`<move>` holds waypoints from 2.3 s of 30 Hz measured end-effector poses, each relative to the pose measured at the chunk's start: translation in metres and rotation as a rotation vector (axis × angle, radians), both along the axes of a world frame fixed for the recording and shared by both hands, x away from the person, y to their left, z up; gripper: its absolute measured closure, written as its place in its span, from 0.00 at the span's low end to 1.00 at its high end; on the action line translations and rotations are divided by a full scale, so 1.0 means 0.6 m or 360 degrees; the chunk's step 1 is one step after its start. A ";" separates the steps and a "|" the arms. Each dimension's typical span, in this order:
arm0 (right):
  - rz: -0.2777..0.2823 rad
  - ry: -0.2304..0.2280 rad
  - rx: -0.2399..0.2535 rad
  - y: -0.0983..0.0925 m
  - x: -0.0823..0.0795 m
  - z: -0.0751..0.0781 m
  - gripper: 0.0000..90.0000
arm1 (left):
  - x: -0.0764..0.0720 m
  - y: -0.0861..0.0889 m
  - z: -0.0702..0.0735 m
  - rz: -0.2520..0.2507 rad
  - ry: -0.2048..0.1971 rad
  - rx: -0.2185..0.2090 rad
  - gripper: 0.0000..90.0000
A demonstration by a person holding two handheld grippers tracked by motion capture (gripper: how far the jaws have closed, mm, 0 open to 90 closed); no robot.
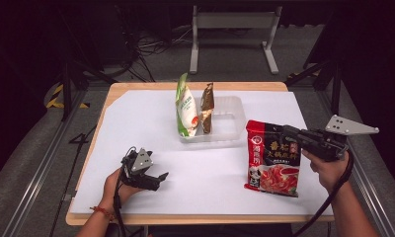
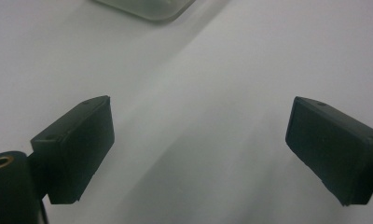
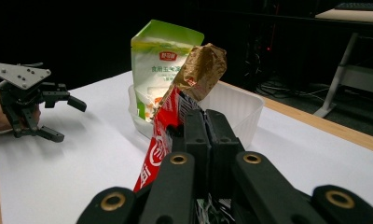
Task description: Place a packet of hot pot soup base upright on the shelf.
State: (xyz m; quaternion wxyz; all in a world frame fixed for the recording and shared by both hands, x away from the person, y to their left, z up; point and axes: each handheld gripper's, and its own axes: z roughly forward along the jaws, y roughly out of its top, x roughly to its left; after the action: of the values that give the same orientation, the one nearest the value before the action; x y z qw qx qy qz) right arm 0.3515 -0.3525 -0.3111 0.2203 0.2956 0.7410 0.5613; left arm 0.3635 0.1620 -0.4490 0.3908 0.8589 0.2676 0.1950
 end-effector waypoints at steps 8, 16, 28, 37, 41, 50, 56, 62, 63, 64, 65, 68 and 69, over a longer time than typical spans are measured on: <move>-0.0008 -0.0009 -0.0021 0.014 0.004 0.005 0.98 | 0.000 0.000 0.000 0.0000 -0.0001 0.0002 0.10; 0.0006 -0.0012 -0.0021 0.024 0.014 0.008 0.99 | 0.001 0.000 -0.001 -0.0001 -0.0004 0.0000 0.10; 0.0000 -0.0009 -0.0047 0.045 0.034 0.017 0.99 | 0.000 0.000 0.002 -0.0001 -0.0003 -0.0018 0.10; -0.0023 -0.0004 -0.0019 0.056 0.053 0.024 0.99 | 0.000 0.002 0.002 -0.0002 -0.0004 -0.0014 0.10; -0.0039 -0.0003 -0.0037 0.062 0.058 0.029 0.99 | 0.000 0.000 0.002 -0.0007 -0.0003 -0.0012 0.10; -0.0035 -0.0025 -0.0006 0.070 0.067 0.037 0.99 | 0.000 0.001 0.001 -0.0011 0.0003 -0.0018 0.10; -0.0045 -0.0065 0.0011 0.078 0.069 0.059 0.99 | -0.001 0.002 0.003 -0.0018 -0.0013 -0.0013 0.10; -0.0063 -0.0066 0.0037 0.087 0.077 0.078 0.99 | -0.002 0.004 0.004 -0.0010 -0.0015 -0.0018 0.10; -0.0057 -0.0066 0.0036 0.089 0.079 0.081 0.99 | -0.002 0.003 0.004 -0.0009 -0.0016 -0.0017 0.10; -0.0060 -0.0071 0.0028 0.092 0.081 0.086 0.99 | -0.002 0.003 0.003 -0.0010 -0.0016 -0.0015 0.10; -0.0063 -0.0076 0.0025 0.095 0.083 0.090 0.99 | -0.002 0.003 0.003 -0.0007 -0.0011 -0.0014 0.10; -0.0058 -0.0091 0.0019 0.107 0.089 0.105 0.99 | -0.002 0.003 0.003 -0.0004 -0.0023 -0.0008 0.10; -0.0062 -0.0094 0.0016 0.111 0.091 0.109 0.99 | -0.002 0.003 0.003 -0.0002 -0.0023 -0.0007 0.10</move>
State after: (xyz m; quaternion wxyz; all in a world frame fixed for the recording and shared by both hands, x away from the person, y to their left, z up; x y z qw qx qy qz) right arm 0.4062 -0.2861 -0.2456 0.2515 0.2944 0.7255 0.5689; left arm 0.3624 0.1640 -0.4471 0.3947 0.8567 0.2646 0.2005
